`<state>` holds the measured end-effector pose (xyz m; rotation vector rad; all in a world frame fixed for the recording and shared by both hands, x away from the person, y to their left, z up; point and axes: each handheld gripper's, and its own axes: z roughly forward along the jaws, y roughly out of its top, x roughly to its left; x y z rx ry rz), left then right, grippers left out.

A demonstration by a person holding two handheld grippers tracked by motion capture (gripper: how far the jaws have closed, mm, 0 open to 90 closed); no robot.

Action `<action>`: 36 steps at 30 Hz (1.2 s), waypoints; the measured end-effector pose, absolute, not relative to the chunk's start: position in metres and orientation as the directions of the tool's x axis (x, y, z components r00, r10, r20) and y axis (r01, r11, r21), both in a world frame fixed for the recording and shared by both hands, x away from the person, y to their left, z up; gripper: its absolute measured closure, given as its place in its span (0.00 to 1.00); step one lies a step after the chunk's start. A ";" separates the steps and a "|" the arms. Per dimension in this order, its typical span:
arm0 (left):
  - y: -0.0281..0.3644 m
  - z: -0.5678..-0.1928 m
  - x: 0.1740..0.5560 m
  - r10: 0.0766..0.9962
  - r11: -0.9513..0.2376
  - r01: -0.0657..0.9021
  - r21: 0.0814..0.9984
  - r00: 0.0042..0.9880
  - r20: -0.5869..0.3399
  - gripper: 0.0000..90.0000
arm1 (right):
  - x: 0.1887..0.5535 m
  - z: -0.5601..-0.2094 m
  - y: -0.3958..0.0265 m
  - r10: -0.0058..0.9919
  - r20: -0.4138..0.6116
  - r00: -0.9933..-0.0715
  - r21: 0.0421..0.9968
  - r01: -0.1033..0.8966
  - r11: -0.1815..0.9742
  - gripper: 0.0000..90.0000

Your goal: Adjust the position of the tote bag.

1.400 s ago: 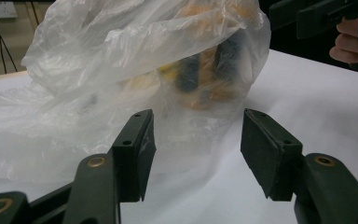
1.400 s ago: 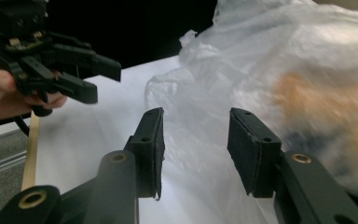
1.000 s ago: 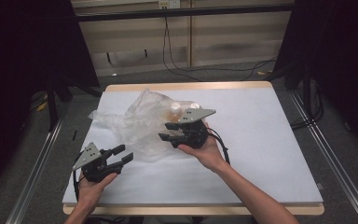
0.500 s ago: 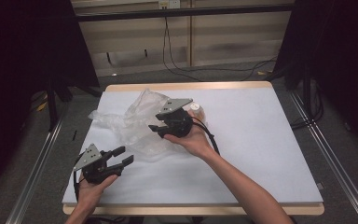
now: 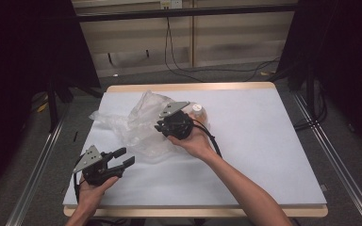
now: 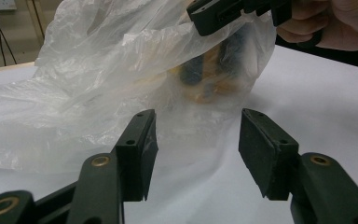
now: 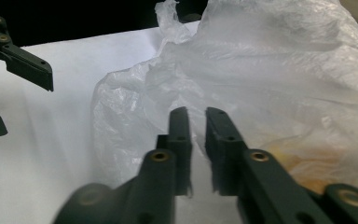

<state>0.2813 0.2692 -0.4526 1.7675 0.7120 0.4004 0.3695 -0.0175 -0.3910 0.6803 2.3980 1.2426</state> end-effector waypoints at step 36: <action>0.294 -0.443 0.339 0.736 -0.102 0.304 0.947 0.663 -0.134 0.38 | 0.355 -0.369 -0.073 0.531 0.016 -0.847 0.890 0.254 0.378 1.00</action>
